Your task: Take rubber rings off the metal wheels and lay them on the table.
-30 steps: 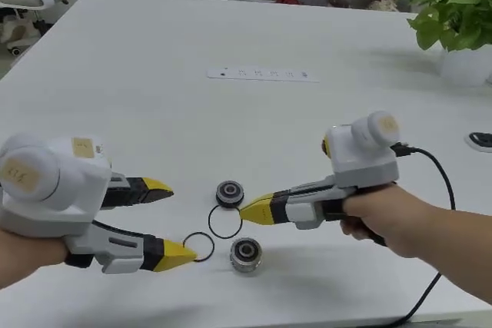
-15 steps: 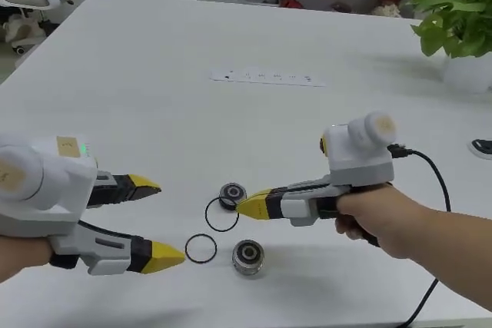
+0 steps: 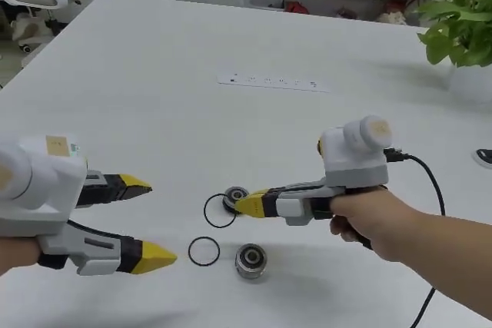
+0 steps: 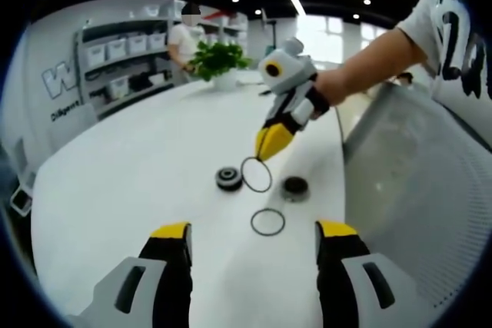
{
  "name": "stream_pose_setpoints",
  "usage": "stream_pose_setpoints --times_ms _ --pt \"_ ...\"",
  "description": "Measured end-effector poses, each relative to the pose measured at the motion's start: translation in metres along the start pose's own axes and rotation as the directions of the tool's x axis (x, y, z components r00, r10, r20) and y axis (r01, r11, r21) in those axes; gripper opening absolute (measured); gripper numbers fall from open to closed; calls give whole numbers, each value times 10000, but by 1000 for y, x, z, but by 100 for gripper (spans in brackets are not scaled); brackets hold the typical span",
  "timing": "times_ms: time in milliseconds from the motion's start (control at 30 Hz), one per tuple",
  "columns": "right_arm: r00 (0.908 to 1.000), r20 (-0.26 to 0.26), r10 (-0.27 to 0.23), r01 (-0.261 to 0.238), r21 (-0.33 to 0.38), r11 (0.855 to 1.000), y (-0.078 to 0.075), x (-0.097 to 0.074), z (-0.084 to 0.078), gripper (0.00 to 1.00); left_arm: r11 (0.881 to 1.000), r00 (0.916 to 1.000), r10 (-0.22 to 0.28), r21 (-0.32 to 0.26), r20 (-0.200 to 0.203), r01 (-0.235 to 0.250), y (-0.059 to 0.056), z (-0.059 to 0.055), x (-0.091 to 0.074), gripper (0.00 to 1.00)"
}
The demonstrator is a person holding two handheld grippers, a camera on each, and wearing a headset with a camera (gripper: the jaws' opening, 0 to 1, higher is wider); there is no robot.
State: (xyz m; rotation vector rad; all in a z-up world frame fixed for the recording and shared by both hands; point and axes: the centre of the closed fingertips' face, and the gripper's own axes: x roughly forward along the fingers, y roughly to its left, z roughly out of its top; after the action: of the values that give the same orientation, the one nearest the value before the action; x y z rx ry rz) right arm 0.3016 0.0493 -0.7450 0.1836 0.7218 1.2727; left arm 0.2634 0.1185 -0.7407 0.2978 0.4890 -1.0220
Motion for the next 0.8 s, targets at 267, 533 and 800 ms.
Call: stream_pose_setpoints --times_ms 267,533,800 --pt "9999 -36 -111 112 77 9999 -5 8 1 0 9999 9999 133 -1 -48 -133 4 -3 -7 67" --pt "9996 -54 -266 267 146 9995 -8 19 -1 0 9995 9995 308 -123 26 -307 7 -4 -11 67" --pt "9984 -86 -555 557 363 9978 -16 29 -3 0 9990 9991 417 -183 -3 -417 10 -8 -16 67"
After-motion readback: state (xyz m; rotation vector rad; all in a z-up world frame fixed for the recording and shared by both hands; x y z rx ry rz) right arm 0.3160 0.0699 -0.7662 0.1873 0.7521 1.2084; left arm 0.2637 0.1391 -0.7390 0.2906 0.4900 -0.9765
